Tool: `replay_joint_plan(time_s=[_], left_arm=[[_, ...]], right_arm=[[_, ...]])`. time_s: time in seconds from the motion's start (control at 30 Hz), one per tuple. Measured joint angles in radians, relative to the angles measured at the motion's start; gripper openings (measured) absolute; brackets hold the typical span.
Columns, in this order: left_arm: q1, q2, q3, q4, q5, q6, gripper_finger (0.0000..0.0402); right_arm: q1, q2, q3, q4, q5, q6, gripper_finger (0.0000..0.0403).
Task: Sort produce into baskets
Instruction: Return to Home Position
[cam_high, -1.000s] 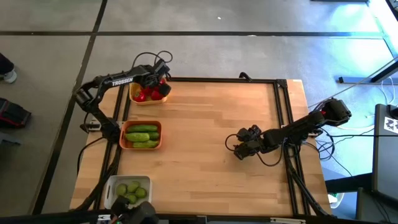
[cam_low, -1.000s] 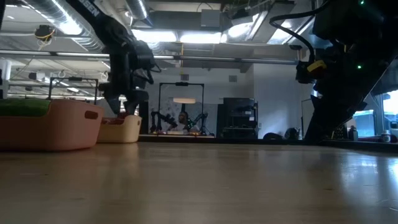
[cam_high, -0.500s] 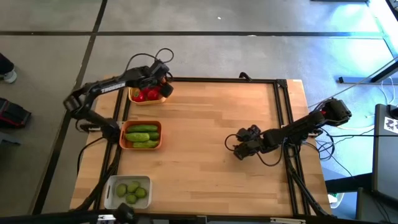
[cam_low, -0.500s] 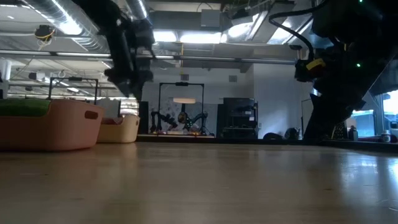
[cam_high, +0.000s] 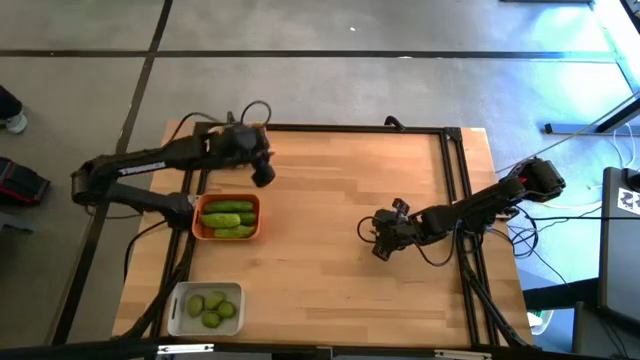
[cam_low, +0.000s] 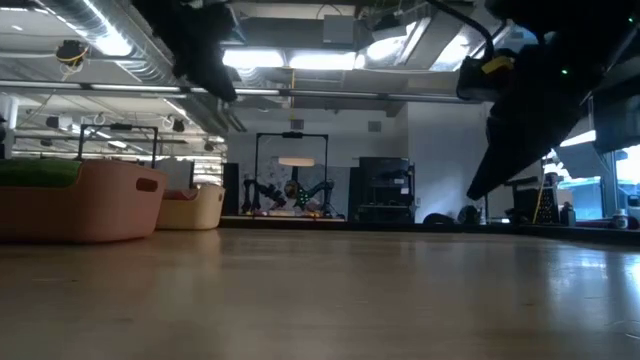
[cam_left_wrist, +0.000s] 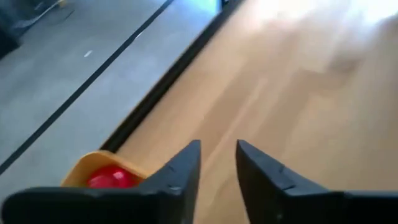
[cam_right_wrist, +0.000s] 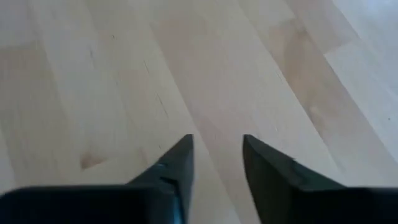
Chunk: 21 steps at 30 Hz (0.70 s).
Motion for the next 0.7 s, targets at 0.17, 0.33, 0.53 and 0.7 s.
replay_joint_plan(time_s=[0.17, 0.33, 0.53, 0.7], left_arm=[[-0.133, -0.118, -0.148, 0.130, 0.054, 0.021, 0.0038], [-0.236, -0.227, -0.329, 0.364, 0.191, 0.022, 0.0004], [-0.319, -0.328, -0.508, 0.576, 0.204, 0.023, 0.0014], [-0.351, -0.423, -0.586, 0.613, 0.204, 0.022, 0.0015]], right_arm=[[0.000, -0.020, 0.000, 0.051, -0.029, -0.084, 0.0070], [0.000, -0.073, -0.001, 0.129, -0.068, -0.177, 0.0010], [0.000, -0.171, -0.003, 0.138, -0.069, -0.235, 0.0016], [0.000, -0.300, -0.063, 0.170, -0.050, -0.272, 0.0018]])
